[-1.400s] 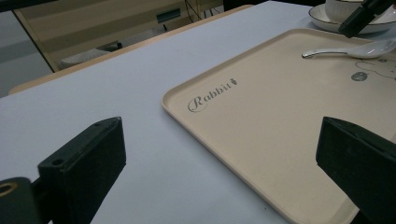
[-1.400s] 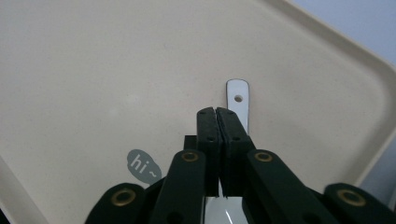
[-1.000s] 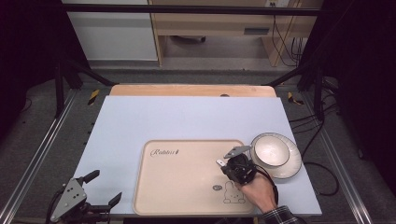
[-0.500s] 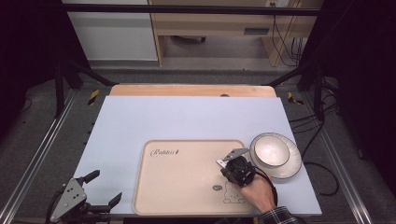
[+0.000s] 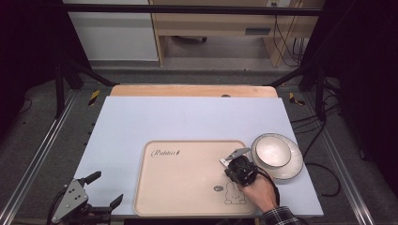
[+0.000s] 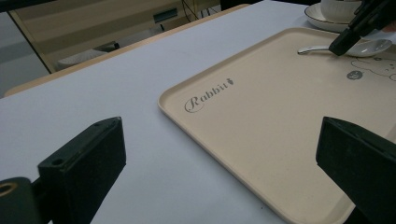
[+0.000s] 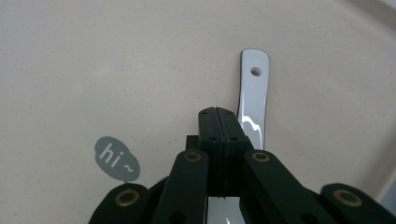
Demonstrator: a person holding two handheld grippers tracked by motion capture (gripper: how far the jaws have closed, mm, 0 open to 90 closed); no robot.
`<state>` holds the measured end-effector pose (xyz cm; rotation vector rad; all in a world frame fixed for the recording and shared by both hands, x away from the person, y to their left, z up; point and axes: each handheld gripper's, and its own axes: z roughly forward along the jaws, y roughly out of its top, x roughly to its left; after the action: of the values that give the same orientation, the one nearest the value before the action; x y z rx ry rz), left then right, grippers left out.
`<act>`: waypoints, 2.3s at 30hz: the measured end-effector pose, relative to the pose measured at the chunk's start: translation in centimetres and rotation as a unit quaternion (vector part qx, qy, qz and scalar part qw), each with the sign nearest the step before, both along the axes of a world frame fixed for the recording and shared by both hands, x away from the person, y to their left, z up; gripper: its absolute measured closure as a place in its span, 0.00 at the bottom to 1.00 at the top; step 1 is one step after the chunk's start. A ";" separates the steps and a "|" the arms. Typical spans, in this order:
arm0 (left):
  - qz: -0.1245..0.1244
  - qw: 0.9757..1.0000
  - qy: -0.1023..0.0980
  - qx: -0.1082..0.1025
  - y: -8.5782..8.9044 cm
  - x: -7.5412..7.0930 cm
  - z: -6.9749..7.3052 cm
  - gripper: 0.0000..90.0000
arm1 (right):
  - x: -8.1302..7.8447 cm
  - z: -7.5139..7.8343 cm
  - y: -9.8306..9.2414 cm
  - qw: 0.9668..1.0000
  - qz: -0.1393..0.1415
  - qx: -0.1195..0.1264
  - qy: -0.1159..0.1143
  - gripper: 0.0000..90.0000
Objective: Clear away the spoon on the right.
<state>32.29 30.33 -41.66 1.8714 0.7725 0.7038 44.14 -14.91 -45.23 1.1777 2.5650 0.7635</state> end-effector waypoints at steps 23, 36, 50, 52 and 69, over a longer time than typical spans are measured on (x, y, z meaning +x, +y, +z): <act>-0.001 1.000 0.000 0.002 0.0 0.0 0.0 0.01 | 0.7 -0.1 -1.4 1.000 -0.027 0.002 -0.007 1.00; 0.000 1.000 -0.003 -0.001 0.0 -0.1 0.1 0.01 | 0.5 0.2 -1.4 0.999 -0.030 0.012 -0.012 0.93; 0.001 1.000 -0.004 -0.003 0.0 -0.1 0.1 0.01 | -0.4 1.3 -1.8 0.998 -0.020 0.020 -0.049 0.76; 0.001 1.000 -0.003 -0.003 0.0 -0.1 0.1 0.01 | -0.6 1.5 -1.8 0.998 -0.024 0.022 -0.058 0.73; 0.004 1.000 -0.003 -0.002 0.1 -0.1 0.1 0.01 | -1.9 2.9 -3.1 0.993 -0.029 0.040 -0.104 0.44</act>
<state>32.21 30.40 -41.61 1.8624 0.7766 0.7113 42.23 -17.98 -42.34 1.1247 2.3406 0.9314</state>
